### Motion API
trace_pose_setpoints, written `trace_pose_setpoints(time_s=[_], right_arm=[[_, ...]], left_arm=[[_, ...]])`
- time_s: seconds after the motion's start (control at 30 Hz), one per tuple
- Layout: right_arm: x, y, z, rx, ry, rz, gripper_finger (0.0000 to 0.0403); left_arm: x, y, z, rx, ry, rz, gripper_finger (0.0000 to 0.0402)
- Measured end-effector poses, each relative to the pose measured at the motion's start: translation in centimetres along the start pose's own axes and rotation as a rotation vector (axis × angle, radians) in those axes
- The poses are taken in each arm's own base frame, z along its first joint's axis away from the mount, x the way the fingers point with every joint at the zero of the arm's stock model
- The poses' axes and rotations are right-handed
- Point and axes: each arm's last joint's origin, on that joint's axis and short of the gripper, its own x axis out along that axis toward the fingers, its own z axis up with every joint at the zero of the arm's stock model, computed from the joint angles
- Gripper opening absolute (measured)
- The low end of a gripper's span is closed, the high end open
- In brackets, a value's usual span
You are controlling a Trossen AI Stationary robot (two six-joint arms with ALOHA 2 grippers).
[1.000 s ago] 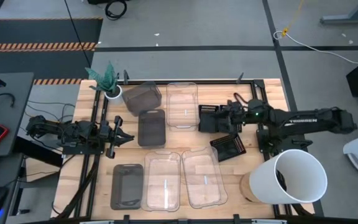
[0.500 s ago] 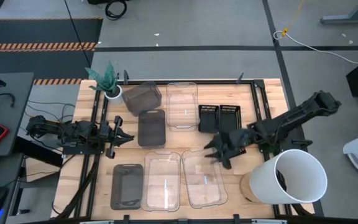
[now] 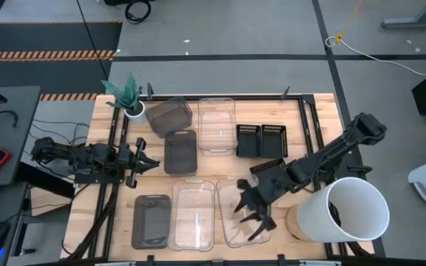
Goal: Stack baskets by color
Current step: Stack the bottom right transparent bin on the transparent bin
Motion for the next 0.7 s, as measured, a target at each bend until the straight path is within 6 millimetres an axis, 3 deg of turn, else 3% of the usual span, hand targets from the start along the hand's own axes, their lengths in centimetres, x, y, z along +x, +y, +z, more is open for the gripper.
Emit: trace_pose_setpoints(time_s=[0.13, 0.27, 0.43, 0.7], right_arm=[[1.7, -0.3, 0.4, -0.002, 0.157, -0.118, 0.0176], [2.0, -1.0, 0.7, -0.032, 0.317, -0.269, 0.0181], [1.0, -2.9, 0.9, -0.043, 0.464, -0.359, 0.0197], [-0.3, -7.1, 0.5, 0.000, 0.531, -0.409, 0.0243]], left_arm=[[0.0, 0.0, 0.0, 0.000, -0.002, 0.000, 0.0035], [0.0, 0.0, 0.0, -0.001, -0.004, 0.000, 0.0034], [0.0, 0.0, 0.0, 0.000, -0.003, 0.000, 0.0027], [0.0, 0.0, 0.0, 0.000, -0.003, 0.000, 0.0032]])
